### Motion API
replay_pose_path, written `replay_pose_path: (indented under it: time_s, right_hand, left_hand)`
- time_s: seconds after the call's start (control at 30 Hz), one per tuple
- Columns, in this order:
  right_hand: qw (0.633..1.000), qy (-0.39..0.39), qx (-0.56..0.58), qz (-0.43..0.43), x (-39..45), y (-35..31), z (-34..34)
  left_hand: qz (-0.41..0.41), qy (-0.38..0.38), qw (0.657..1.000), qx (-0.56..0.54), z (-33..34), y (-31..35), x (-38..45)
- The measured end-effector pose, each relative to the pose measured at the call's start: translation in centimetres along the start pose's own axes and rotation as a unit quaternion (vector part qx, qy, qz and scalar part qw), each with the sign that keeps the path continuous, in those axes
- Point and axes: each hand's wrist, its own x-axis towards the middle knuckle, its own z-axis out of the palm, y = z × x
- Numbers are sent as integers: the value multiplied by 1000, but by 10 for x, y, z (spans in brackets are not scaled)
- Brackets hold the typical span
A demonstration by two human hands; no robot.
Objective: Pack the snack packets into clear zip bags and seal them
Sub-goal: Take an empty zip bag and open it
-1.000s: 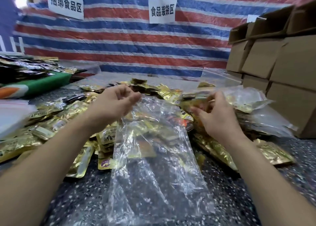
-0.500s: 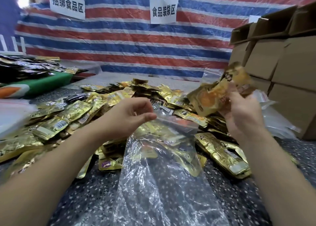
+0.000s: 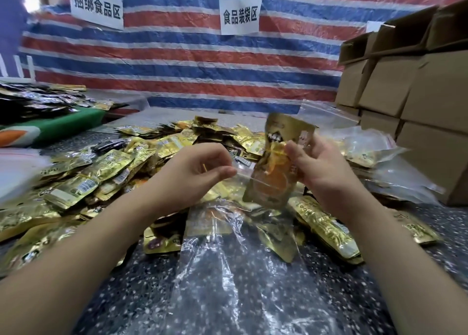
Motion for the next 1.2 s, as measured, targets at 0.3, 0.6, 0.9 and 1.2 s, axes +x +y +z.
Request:
replay_pose_path:
  time_s: [0.3, 0.6, 0.9, 1.2]
  right_hand:
    - [977, -142, -157, -26, -17, -13, 19]
    - [983, -68, -170, -12, -17, -19, 21]
    - [930, -160, -331, -16, -22, -11, 31]
    - [931, -148, -328, -61, -28, -10, 39]
  left_hand:
    - [-76, 72, 986, -129, 3, 5, 2]
    - [-218, 17, 951, -218, 9, 5, 3]
    - [-200, -14, 967, -155, 19, 11, -2]
    - [-237, 112, 946, -192, 16, 6, 1]
